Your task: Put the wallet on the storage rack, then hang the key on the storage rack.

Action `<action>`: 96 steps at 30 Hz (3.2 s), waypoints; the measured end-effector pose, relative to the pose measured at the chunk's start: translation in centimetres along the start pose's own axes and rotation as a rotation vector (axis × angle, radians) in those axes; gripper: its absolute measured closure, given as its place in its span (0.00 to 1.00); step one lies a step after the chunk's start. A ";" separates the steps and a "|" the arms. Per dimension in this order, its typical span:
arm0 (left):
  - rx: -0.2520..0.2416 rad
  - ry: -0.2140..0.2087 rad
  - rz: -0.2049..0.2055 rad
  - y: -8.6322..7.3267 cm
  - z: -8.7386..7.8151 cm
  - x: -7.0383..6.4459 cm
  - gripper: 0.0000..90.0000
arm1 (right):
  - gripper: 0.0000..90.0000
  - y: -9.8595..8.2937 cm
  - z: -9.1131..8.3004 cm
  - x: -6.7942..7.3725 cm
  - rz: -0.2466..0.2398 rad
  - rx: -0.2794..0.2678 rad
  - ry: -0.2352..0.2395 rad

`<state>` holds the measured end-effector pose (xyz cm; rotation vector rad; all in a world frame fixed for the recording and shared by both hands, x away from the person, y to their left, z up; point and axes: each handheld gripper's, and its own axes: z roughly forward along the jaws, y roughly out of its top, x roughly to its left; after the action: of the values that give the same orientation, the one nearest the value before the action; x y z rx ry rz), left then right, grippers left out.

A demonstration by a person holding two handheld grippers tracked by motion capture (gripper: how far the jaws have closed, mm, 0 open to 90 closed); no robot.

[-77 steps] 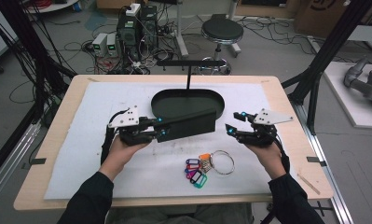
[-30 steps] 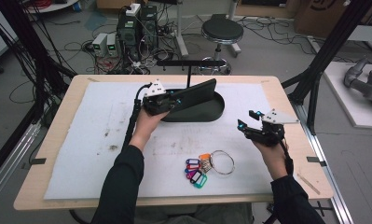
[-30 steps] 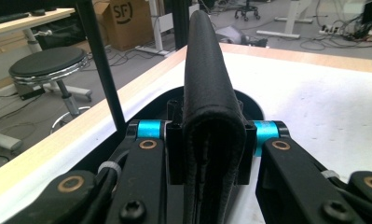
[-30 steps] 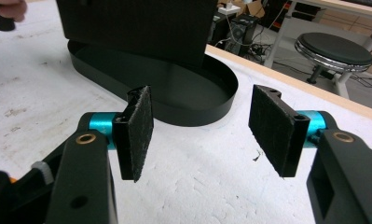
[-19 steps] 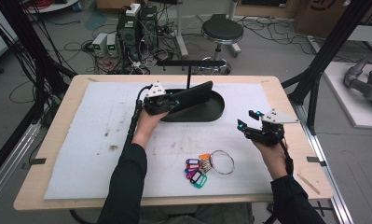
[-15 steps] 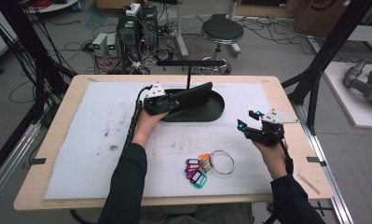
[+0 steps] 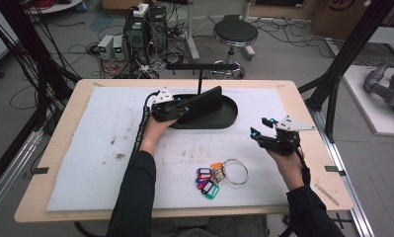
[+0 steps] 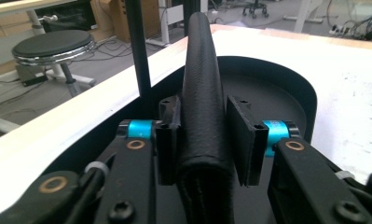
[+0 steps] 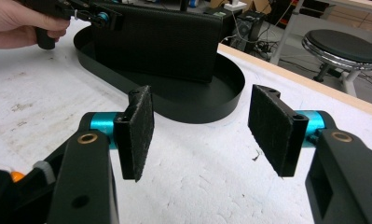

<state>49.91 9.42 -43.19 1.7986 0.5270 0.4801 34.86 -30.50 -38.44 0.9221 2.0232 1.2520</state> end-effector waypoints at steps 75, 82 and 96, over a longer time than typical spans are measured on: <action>-0.002 0.220 -0.118 -3.2 -18.7 -8.2 0.28 | 0.38 -1.2 -2.5 -1.6 0.112 -0.010 -0.083; 0.001 0.269 -0.109 -3.6 -19.6 -7.6 0.28 | 0.38 -1.4 -2.5 -1.1 0.115 0.016 -0.066; 0.017 0.280 -0.114 -4.0 -19.7 -7.2 0.28 | 0.49 -2.4 -1.6 1.1 0.118 0.079 0.037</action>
<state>32.39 21.61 -42.12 1.7156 0.8242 0.6539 32.41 -31.19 -40.19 1.0770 2.0867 1.2674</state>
